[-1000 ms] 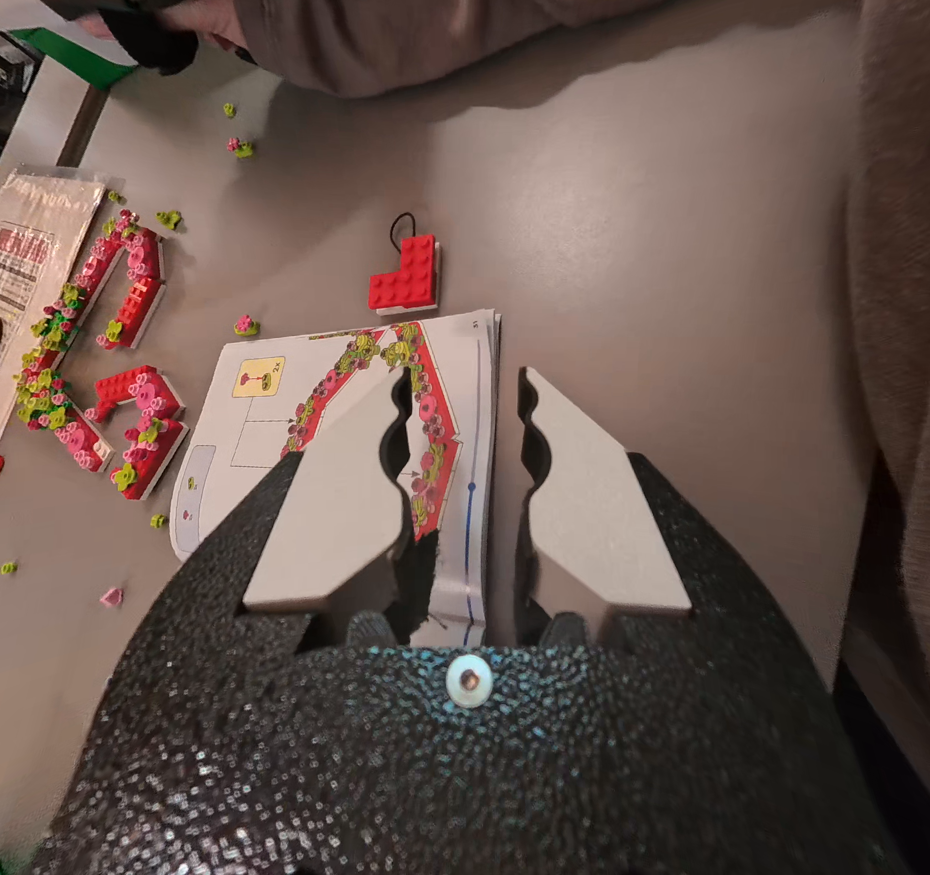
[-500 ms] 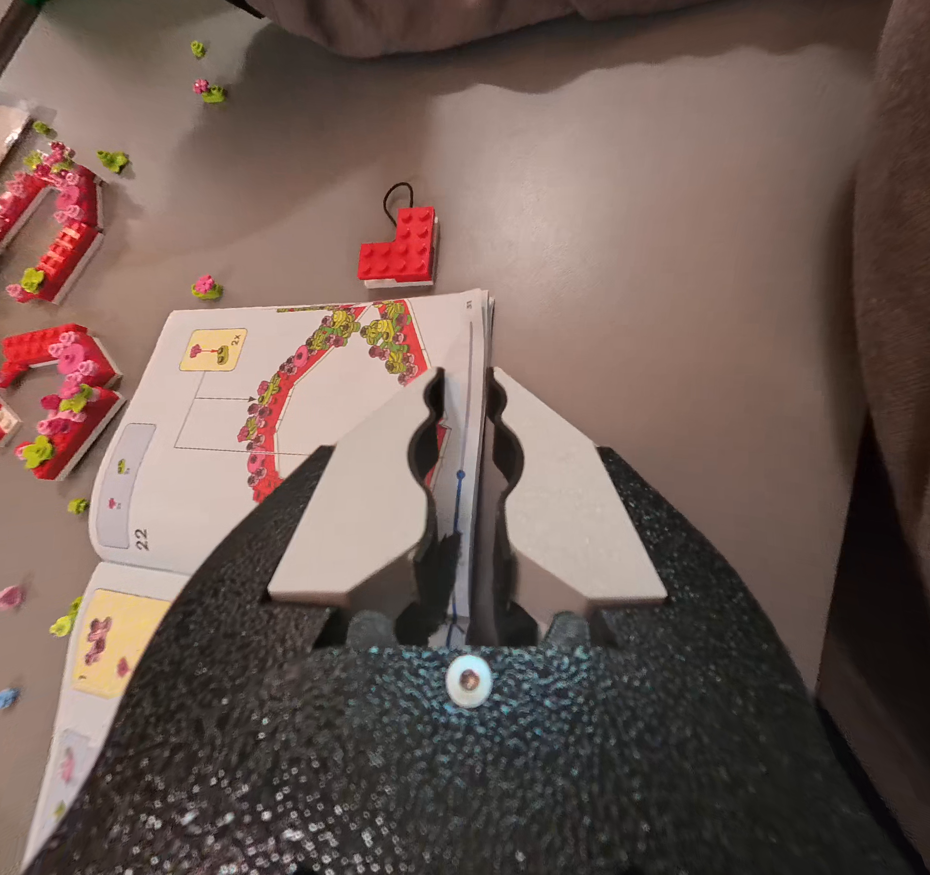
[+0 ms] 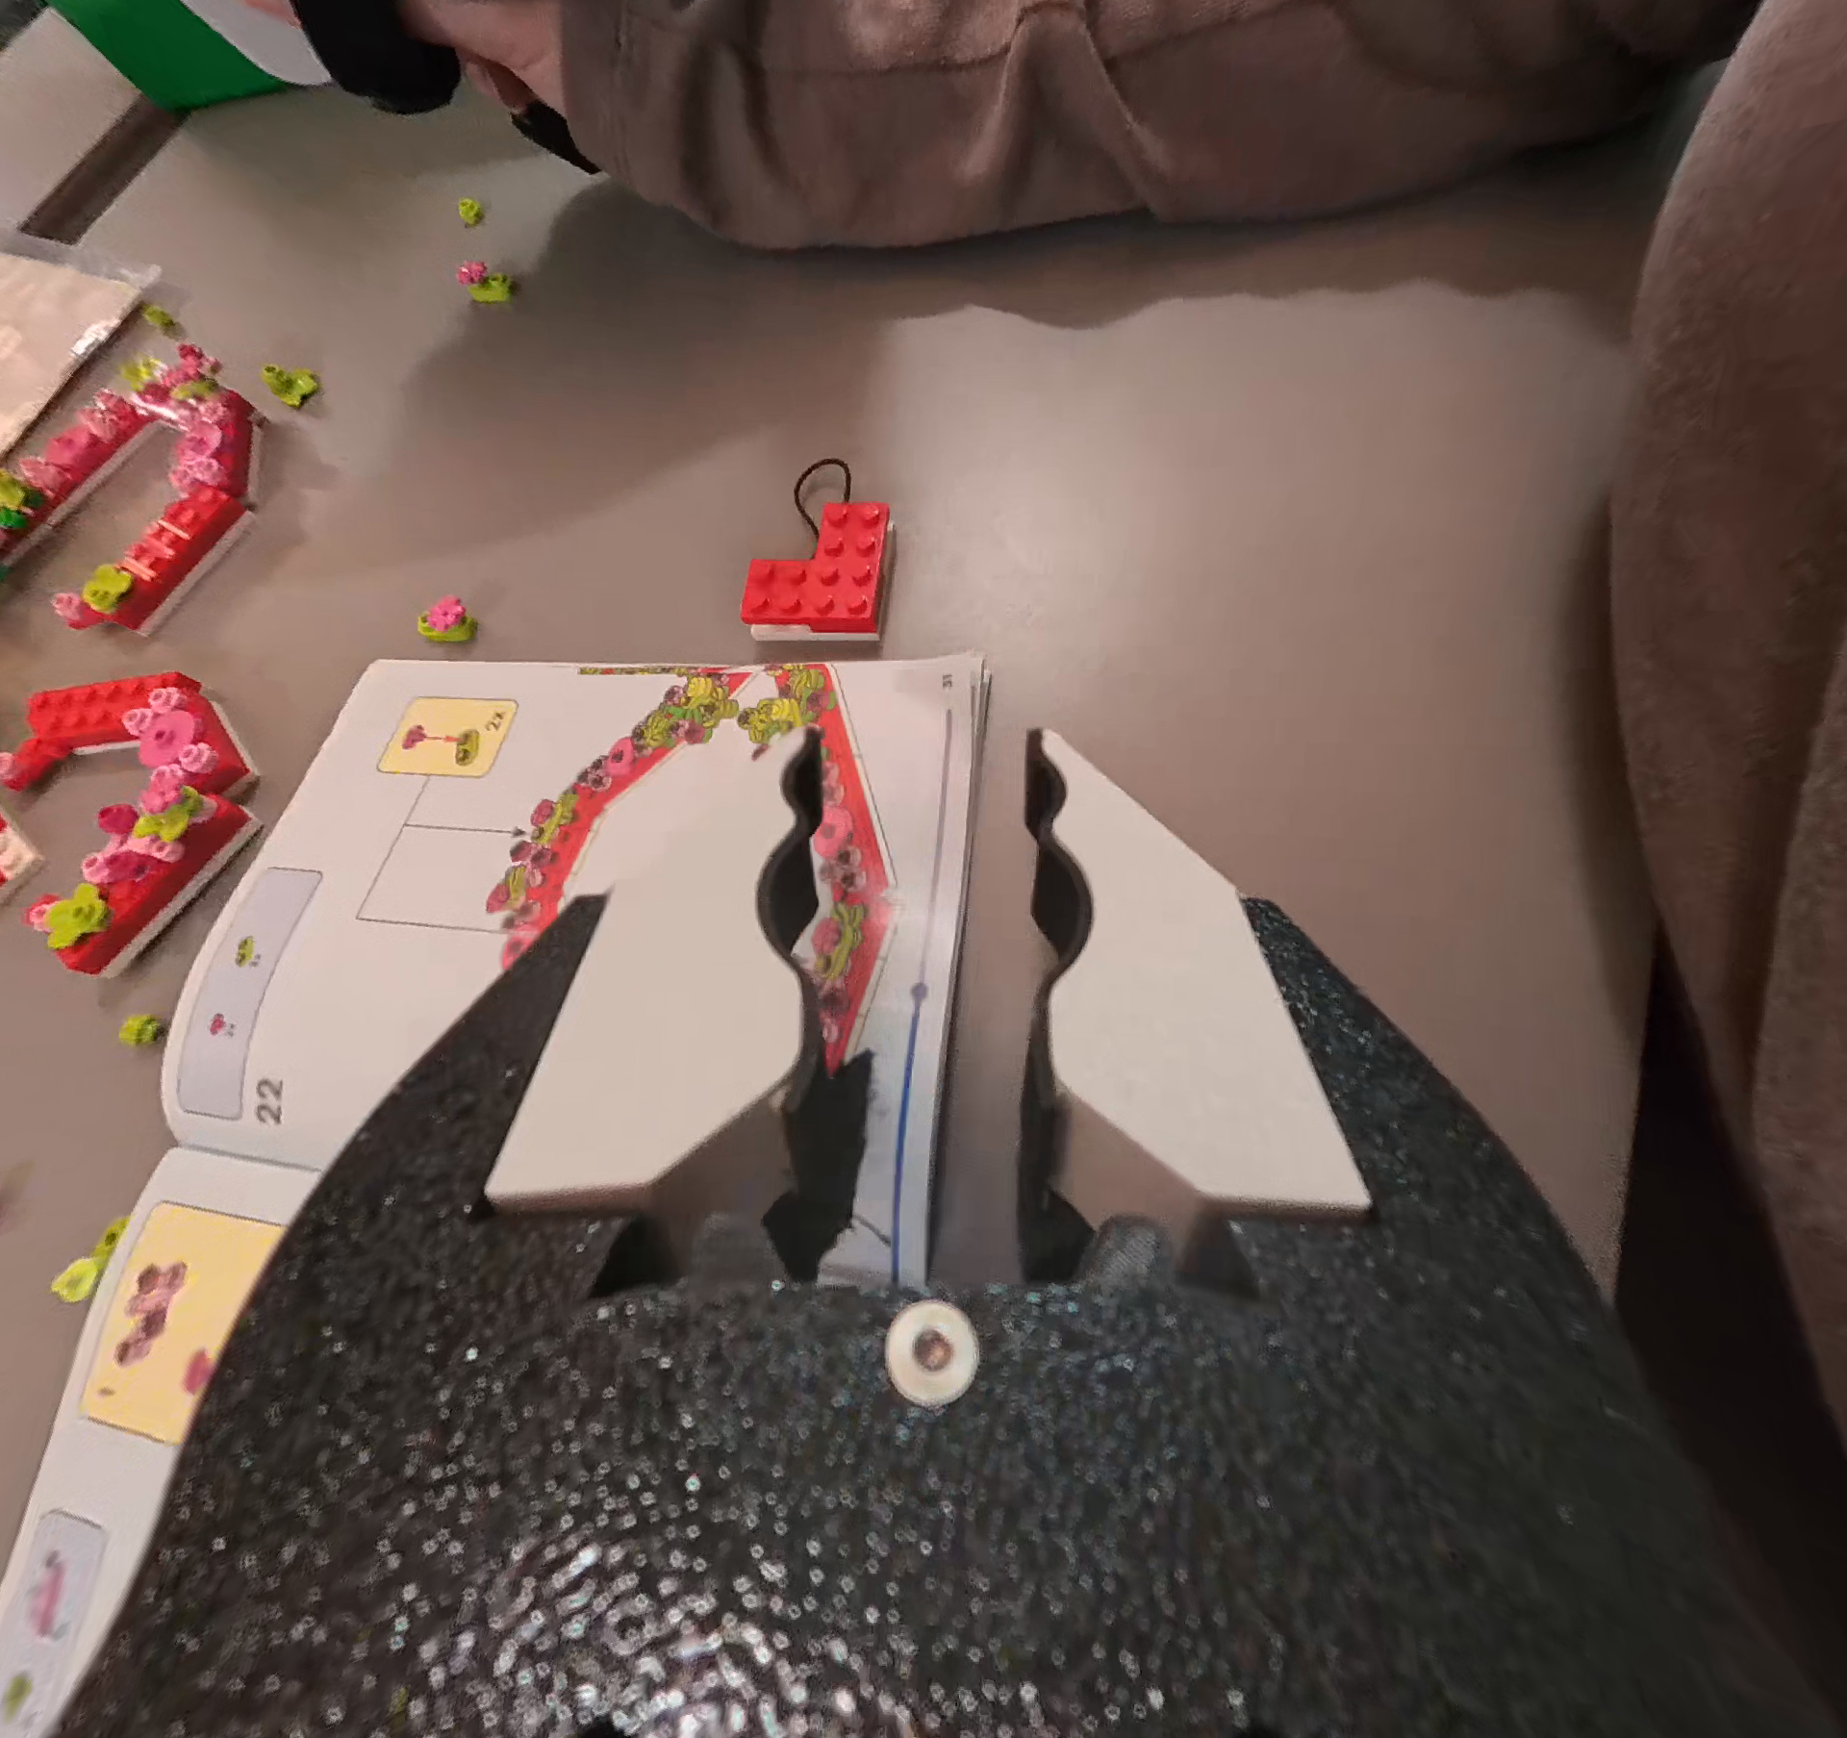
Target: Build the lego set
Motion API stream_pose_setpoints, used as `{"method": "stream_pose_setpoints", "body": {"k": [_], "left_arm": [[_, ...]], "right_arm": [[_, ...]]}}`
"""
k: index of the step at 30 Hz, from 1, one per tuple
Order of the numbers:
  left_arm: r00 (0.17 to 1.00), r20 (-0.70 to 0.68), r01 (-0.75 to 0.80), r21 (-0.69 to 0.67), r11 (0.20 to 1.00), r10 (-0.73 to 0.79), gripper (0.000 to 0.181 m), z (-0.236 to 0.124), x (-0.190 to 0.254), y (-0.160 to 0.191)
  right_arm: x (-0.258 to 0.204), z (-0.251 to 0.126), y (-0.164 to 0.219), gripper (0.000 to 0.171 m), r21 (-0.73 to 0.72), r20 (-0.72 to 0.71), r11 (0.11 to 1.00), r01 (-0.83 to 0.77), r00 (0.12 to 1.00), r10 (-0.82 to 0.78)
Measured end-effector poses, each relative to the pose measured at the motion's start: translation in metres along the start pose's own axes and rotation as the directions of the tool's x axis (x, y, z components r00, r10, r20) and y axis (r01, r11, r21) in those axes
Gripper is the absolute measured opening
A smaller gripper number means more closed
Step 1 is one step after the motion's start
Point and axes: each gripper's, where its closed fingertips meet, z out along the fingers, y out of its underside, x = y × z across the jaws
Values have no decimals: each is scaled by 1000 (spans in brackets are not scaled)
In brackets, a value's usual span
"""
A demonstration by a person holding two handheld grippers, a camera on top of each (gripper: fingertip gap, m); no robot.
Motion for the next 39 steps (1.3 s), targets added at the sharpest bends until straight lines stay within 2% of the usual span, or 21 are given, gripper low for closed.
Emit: {"method": "stream_pose_setpoints", "body": {"k": [1, 12, 17, 24, 31, 39], "left_arm": [[1000, 15, -20, -3, 1000, 20, 38, 2, -1, -1], [992, 87, -96, 52, 994, 91, 26, 14, -3, -23], [995, 75, -76, 37, 996, 73, 33, 18, -2, -18], [994, 79, -74, 15, 997, 72, 22, 18, -2, -13], [997, 47, -64, 6, 998, 63, 24, 19, 4, -11], [998, 50, -44, 5, 999, 43, 16, 21, 2, -10]], "right_arm": [[0, 0, 0, 3, -1, 0, 1000, 1, 1000, -1], [-1, 0, 0, 3, -2, 4, 1000, 2, 1000, -2], [-1, 1, 0, 3, -2, 5, 1000, 1, 1000, -1], [-1, 1, 1, 3, -4, 7, 1000, 3, 1000, -3], [-2, 1, 1, 3, -5, 9, 1000, 4, 1000, -4], [-2, 1, 1, 3, -5, 8, 1000, 2, 1000, -2]]}}
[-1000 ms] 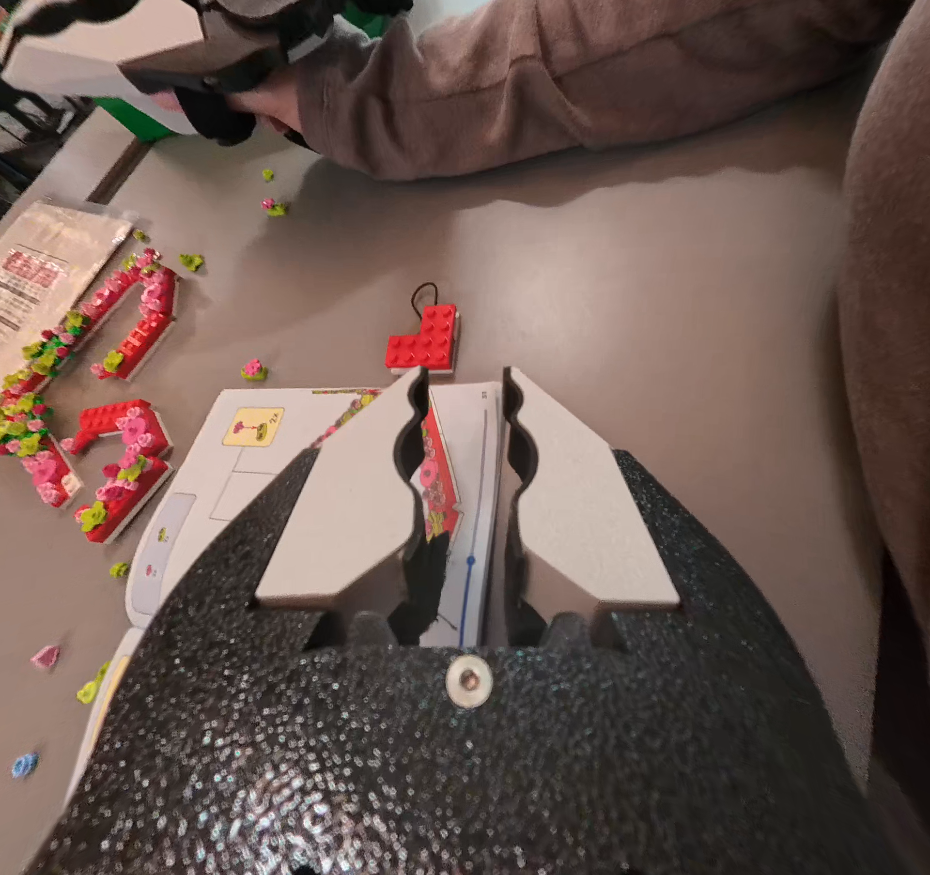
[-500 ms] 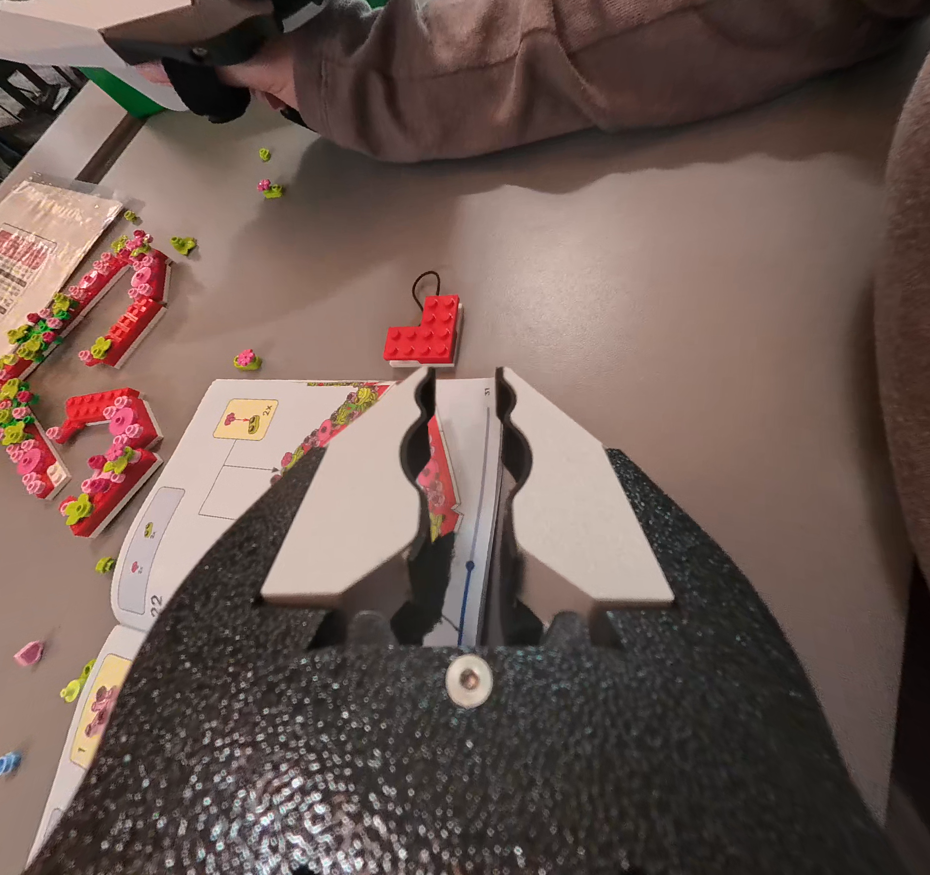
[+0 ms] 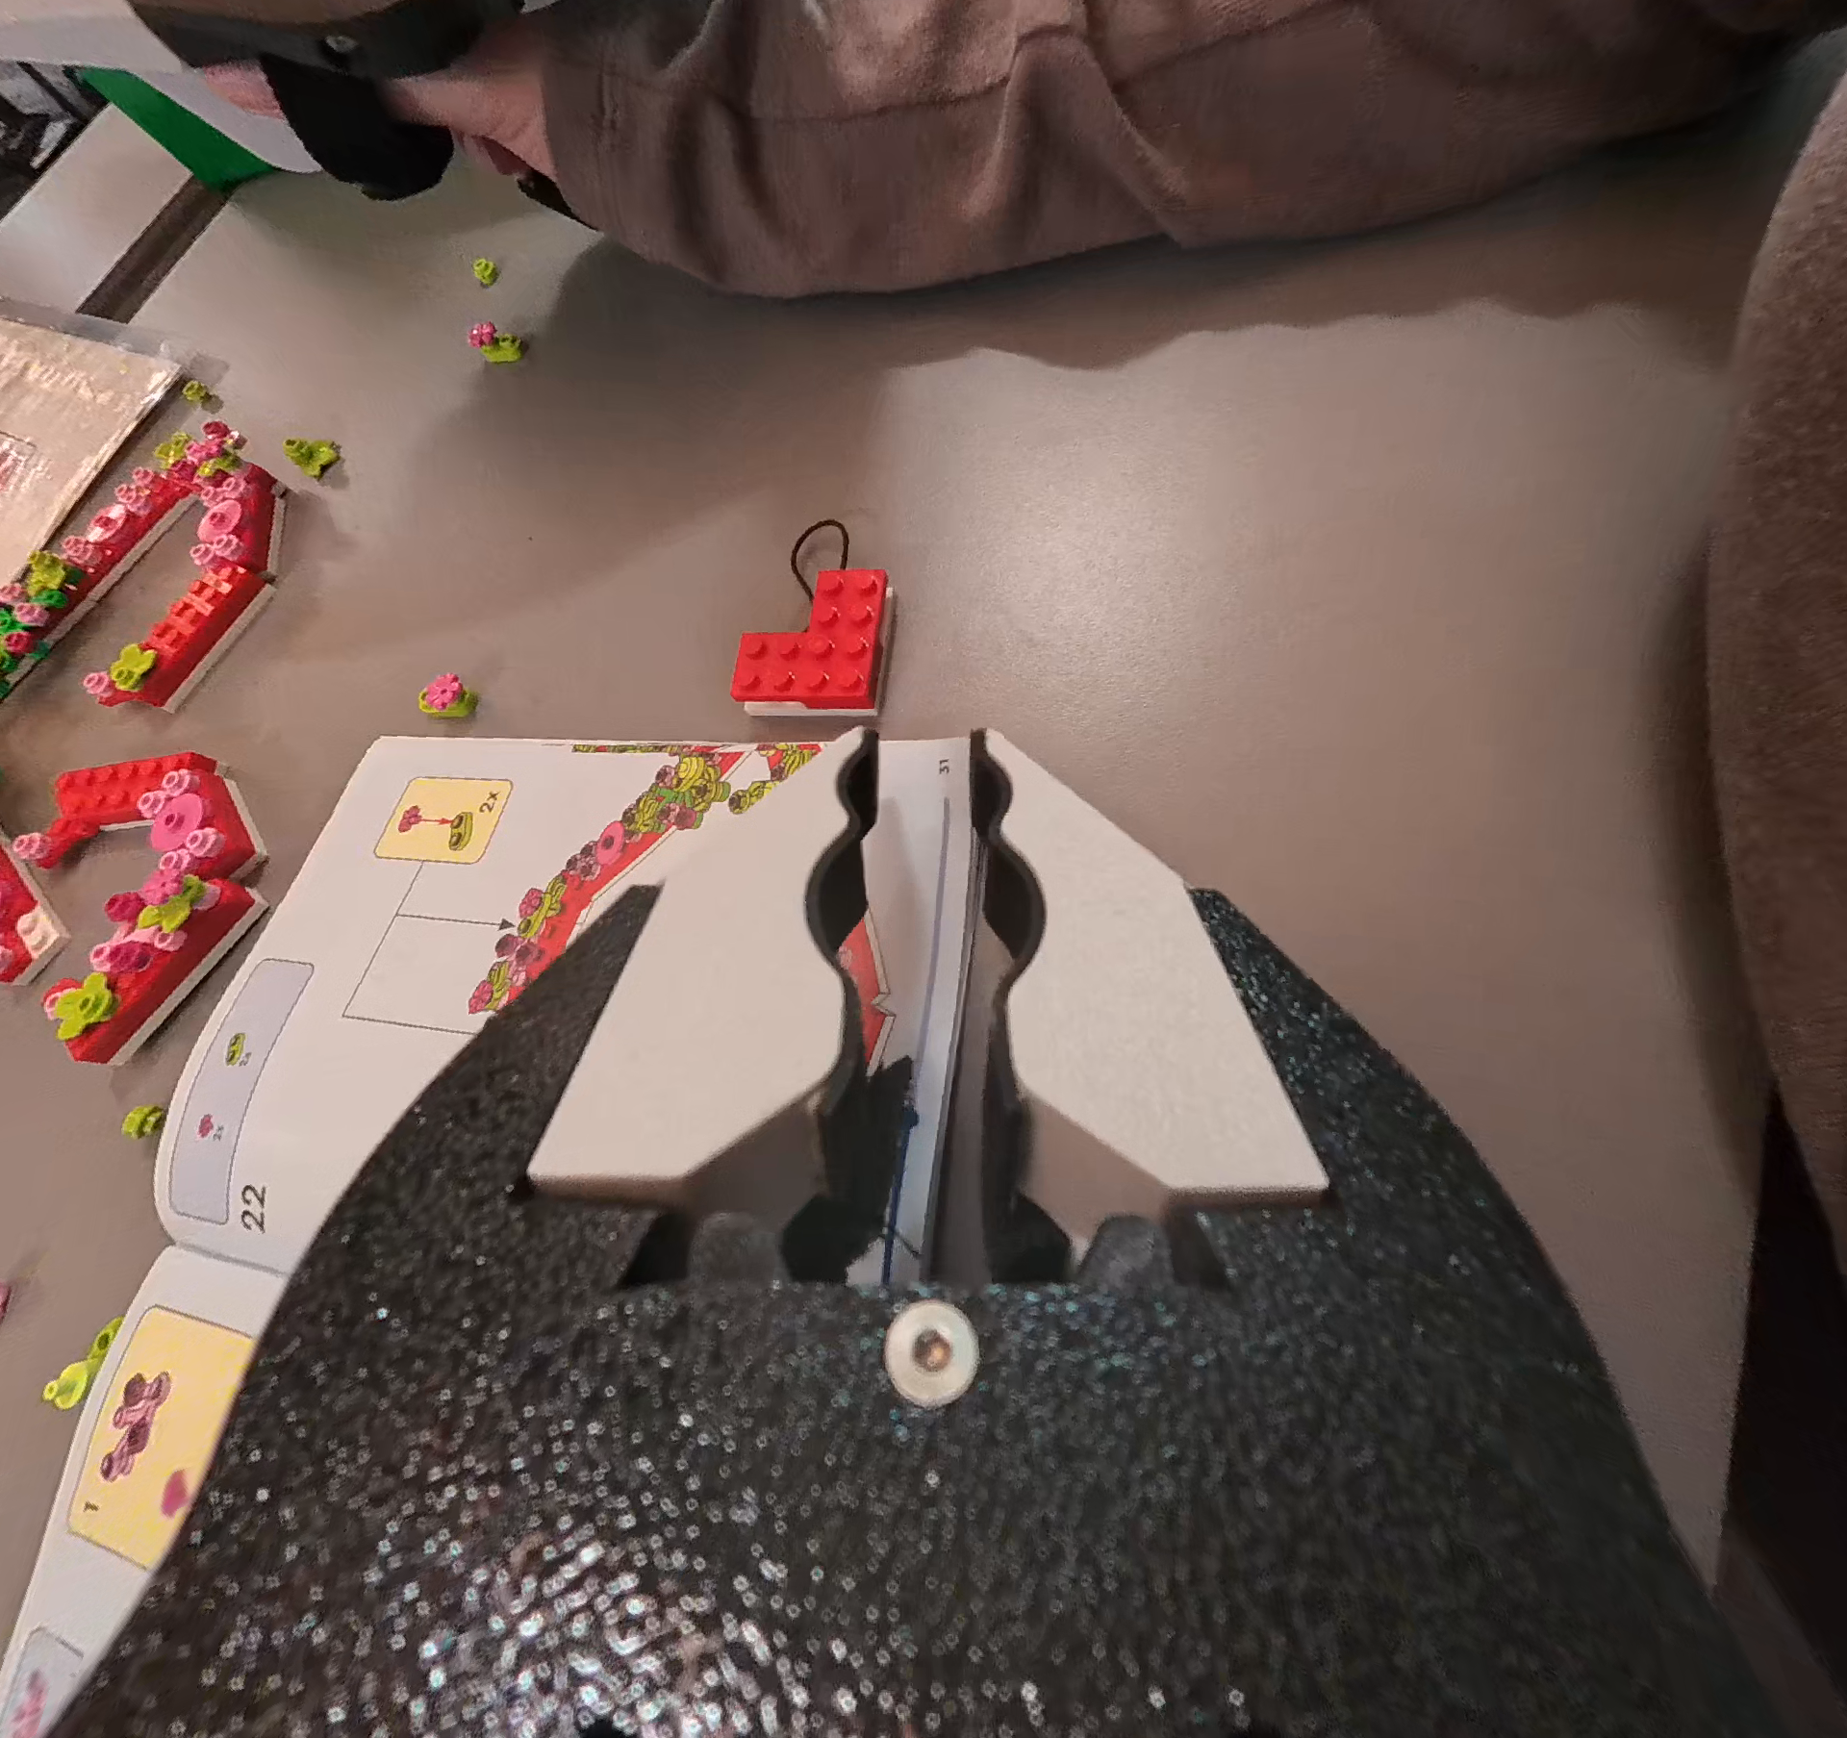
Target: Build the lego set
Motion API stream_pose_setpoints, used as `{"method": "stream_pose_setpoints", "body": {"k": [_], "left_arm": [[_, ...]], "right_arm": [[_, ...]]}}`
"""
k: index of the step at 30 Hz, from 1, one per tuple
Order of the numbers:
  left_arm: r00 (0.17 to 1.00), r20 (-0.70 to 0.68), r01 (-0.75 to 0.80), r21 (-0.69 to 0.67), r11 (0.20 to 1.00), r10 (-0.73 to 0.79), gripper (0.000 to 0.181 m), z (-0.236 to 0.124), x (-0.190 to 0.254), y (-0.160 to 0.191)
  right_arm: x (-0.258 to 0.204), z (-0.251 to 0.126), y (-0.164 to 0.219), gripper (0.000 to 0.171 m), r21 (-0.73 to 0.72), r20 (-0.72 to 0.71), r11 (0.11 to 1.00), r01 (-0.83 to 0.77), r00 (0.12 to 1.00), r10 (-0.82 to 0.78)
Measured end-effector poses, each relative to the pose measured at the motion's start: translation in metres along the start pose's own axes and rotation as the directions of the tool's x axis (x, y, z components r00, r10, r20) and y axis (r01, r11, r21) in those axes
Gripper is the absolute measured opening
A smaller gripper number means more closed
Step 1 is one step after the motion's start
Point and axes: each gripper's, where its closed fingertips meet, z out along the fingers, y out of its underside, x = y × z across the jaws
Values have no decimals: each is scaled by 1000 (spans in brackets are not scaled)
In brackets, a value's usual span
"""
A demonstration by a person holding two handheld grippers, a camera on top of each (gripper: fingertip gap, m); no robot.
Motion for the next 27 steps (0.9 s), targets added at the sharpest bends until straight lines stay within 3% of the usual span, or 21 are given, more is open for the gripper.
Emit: {"method": "stream_pose_setpoints", "body": {"k": [14, 21, 27], "left_arm": [[997, 69, -21, -47, 999, 25, 0, -10, -9, 7], [929, 267, -166, -316, 934, 255, 0, -46, -34, 43], [880, 384, -61, -493, 868, 280, 0, -91, -52, 85]], "right_arm": [[0, 0, 0, 3, -1, 0, 1000, 2, 1000, -2], [-1, 0, 0, 3, -2, 2, 1000, 5, 1000, -5], [-1, 0, 0, 3, -3, 2, 1000, 7, 1000, -7]]}}
